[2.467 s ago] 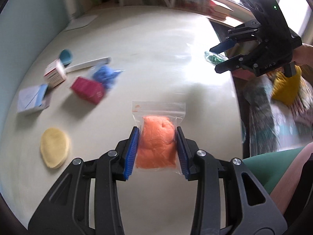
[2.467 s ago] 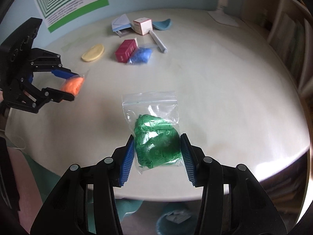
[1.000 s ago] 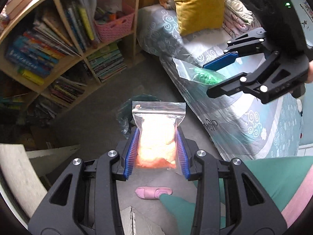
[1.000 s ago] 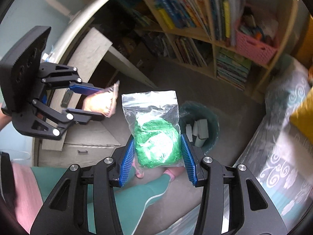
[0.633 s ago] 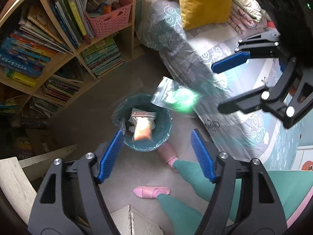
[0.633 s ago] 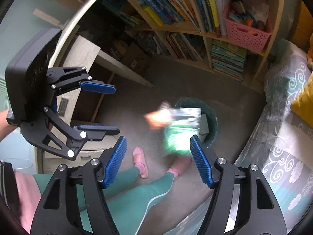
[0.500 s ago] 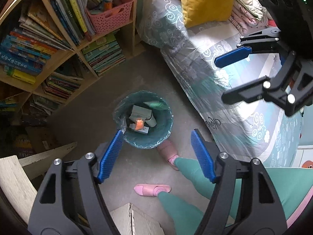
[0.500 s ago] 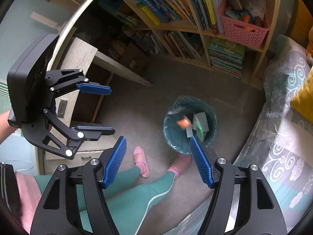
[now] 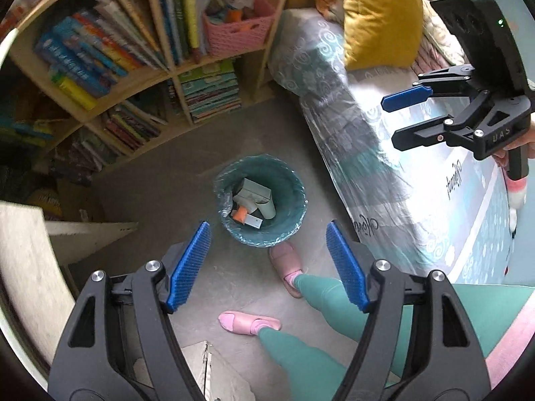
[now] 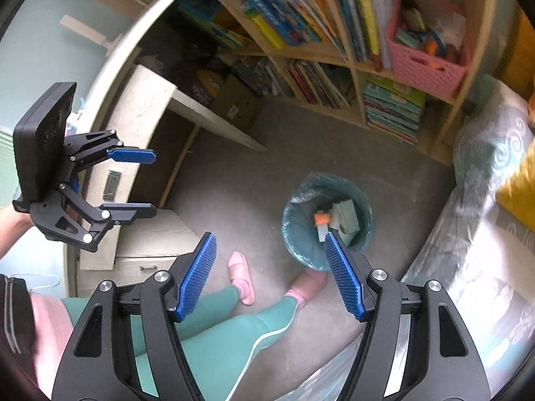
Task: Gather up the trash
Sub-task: 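Carry both bags to the wastebasket and open both tools to drop them, then swing both open tools back toward the table, then grasp the yellow sponge disc with the left tool while the right tool grasps the red box, then carry the sponge and red box to the wastebasket and open both tools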
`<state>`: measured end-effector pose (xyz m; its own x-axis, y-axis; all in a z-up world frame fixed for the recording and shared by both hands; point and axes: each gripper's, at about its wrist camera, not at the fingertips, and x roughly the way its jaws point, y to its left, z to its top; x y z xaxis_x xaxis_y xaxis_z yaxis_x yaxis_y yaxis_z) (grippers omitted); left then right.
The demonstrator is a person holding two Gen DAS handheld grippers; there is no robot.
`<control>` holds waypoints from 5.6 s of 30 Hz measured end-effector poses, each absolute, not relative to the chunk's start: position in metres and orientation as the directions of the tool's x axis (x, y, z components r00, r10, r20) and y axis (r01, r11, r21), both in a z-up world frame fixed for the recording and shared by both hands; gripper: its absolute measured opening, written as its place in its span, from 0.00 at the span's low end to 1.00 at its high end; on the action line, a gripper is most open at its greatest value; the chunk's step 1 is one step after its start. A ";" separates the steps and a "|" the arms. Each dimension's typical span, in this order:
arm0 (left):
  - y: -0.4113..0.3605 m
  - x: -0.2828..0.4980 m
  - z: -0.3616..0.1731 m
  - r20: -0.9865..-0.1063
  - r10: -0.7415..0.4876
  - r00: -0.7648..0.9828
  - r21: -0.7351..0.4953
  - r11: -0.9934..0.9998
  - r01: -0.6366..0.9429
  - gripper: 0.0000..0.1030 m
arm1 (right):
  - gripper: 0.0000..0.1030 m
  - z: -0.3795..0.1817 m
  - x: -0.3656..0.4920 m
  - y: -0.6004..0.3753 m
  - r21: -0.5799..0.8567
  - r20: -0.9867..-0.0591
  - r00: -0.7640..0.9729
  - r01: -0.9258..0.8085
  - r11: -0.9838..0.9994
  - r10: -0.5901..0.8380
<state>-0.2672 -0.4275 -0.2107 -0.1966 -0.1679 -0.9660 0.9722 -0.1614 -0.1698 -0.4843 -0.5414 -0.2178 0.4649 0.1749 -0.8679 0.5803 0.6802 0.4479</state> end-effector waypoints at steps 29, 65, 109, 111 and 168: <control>-0.189 -0.072 -0.083 -0.888 -0.396 0.235 0.082 0.366 0.927 0.81 | 0.75 -0.089 -0.188 -0.403 0.317 -0.809 0.504 -0.057 0.947 0.302; -0.004 0.148 -0.122 -0.917 -0.252 0.309 0.074 0.654 0.753 0.86 | 0.71 -0.106 0.106 -0.190 0.111 -0.877 0.376 -0.445 0.889 0.298; -0.079 0.055 -0.091 -0.882 -0.417 0.219 0.022 0.427 0.904 0.73 | 0.28 -0.083 -0.025 -0.253 0.190 -0.841 0.463 -0.233 0.954 0.281; -0.098 0.041 -0.091 -0.882 -0.429 0.195 0.021 0.378 0.926 0.73 | 0.28 -0.084 -0.048 -0.270 0.193 -0.839 0.480 -0.178 0.965 0.256; -0.452 -0.322 -0.249 -0.991 -0.091 -0.096 -0.072 -0.234 0.970 0.80 | 0.55 -0.214 -0.521 -0.540 0.399 -0.874 0.483 0.664 0.633 0.044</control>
